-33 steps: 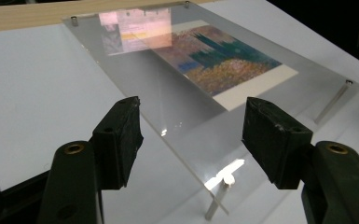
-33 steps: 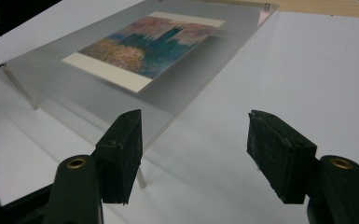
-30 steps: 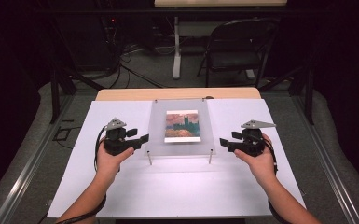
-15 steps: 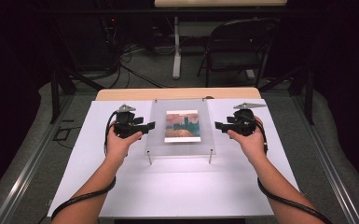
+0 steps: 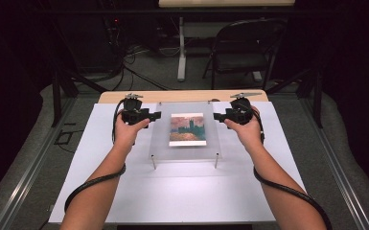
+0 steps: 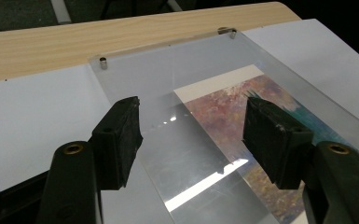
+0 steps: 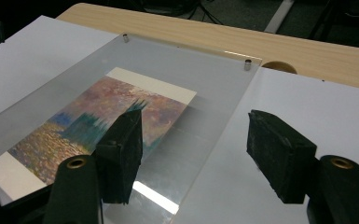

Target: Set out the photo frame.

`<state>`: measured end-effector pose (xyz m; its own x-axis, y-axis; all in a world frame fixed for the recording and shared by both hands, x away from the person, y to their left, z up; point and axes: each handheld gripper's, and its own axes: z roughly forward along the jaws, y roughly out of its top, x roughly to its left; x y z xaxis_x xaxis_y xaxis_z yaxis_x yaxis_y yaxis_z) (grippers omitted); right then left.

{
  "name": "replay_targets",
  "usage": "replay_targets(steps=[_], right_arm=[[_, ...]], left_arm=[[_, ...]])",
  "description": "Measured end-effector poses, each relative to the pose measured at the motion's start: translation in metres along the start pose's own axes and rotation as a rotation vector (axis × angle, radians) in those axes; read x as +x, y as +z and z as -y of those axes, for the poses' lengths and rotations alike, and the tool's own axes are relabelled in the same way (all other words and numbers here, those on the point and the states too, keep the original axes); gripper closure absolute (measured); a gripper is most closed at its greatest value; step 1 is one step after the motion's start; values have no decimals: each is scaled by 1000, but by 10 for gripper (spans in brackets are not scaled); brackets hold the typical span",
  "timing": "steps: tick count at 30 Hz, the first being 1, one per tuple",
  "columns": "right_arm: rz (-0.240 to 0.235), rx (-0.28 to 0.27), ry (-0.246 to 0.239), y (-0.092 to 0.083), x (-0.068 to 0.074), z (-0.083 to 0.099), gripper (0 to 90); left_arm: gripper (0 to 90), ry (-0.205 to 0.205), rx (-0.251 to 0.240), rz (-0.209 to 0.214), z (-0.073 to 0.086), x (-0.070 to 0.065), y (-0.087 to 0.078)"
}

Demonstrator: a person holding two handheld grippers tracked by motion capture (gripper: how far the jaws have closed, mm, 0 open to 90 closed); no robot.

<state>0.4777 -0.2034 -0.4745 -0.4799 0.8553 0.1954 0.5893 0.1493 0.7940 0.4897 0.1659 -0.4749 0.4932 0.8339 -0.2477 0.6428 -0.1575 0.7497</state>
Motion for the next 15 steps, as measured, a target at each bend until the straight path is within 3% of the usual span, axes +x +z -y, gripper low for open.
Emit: replay_targets(steps=[11, 15], right_arm=[[-11, 49, 46, 37, -8, 7, 354], [-19, 76, 85, 47, -12, 14, 360]], left_arm=[[363, -29, 38, -3, 7, 9, 30], [362, -41, 40, -1, 13, 12, 37]])
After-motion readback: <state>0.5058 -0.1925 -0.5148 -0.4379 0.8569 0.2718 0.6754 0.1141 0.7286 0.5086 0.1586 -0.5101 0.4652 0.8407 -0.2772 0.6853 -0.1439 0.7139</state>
